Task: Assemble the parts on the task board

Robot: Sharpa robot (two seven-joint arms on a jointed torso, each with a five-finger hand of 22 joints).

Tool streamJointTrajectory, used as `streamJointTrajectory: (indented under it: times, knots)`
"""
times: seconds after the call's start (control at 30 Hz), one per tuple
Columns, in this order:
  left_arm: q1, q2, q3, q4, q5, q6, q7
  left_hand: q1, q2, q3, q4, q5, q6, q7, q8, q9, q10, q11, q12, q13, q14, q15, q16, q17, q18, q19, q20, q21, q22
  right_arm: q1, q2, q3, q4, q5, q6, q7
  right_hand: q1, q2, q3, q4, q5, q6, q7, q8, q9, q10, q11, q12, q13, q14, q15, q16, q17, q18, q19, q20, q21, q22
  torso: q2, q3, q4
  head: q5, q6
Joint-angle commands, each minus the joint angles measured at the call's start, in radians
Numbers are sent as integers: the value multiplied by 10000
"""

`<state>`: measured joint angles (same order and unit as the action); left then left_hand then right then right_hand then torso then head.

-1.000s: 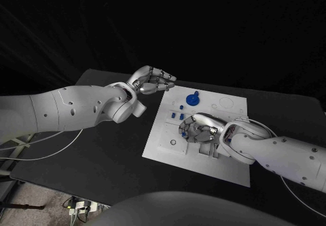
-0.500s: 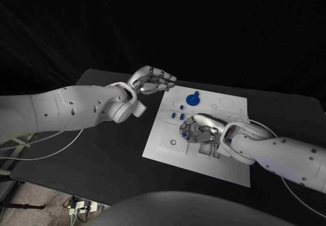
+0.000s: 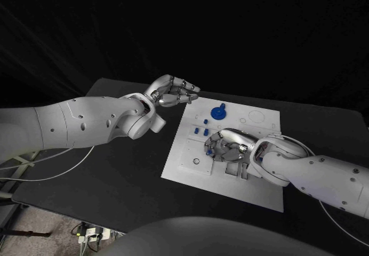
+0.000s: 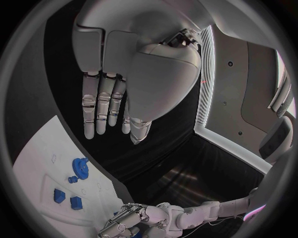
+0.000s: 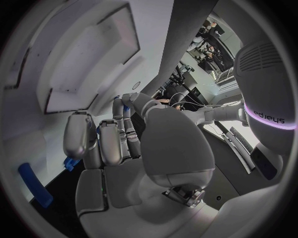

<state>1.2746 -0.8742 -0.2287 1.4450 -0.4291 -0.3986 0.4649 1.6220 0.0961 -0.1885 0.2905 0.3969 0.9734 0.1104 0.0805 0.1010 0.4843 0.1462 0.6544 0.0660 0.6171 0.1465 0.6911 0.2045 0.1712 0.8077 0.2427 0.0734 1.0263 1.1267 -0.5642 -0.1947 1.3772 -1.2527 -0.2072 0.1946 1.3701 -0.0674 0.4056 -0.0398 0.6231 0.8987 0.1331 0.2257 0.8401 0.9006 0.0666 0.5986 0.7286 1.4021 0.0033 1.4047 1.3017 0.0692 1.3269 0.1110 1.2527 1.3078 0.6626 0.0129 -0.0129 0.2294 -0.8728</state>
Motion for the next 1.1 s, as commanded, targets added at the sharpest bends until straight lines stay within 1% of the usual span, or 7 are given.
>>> streamJointTrajectory:
  times: [0.03, 0.53, 0.9, 1.1]
  knots:
    - [1, 20, 7, 16, -26, 175, 7, 118, -9, -85, -2, -8, 15, 47, 64, 17, -15, 60, 26, -15, 37, 59, 74, -12, -35, 80, 14, 66, 17, -31, 6, -15, -3, -180, 115, -163, 4, 87, 37, -21, 11, -25, 52, 8, 9, 38, -17, -41, -19, -59, -18, -43, 8, 127, -44, -16, -36, 1555, -2, 0, 3, -3, 2]
    - [1, 32, 7, 9, -43, 224, -76, 162, -3, -85, -12, 8, 15, 47, 67, 19, -21, 67, 29, -14, 63, 76, 104, -12, -38, 127, 28, 96, 41, -36, 3, -15, -9, -271, 111, -387, -1, 104, 32, -11, -7, -49, 56, -4, 12, 34, -16, -49, -24, -54, -16, -36, 15, 127, -48, -13, -35, 1555, -2, -1, 3, 71, 2]
    - [1, 37, 6, 3, -49, 243, -135, 182, 0, -85, -14, 14, 11, 49, 65, 19, -24, 70, 30, -14, 72, 83, 115, -12, -39, 145, 33, 108, 51, -39, 3, -15, -8, -315, 66, -385, 10, 120, 32, -14, -15, -39, 52, 2, 20, 48, -17, -43, -22, -46, -17, -27, 25, 125, -40, -12, -22, 1559, -1, 0, 0, 72, 2]
    - [1, 34, 6, 3, -60, 243, -166, 183, 0, -85, -14, 15, 10, 49, 65, 19, -24, 71, 30, -14, 73, 83, 116, -12, -39, 146, 33, 109, 52, -39, 36, -15, 11, -308, -71, -308, 24, 124, 23, -27, -25, -10, 46, 21, 37, 75, -20, -30, -19, -30, -19, -12, 42, 120, -24, -12, 2, 1567, -4, 1, 3, 82, 2]
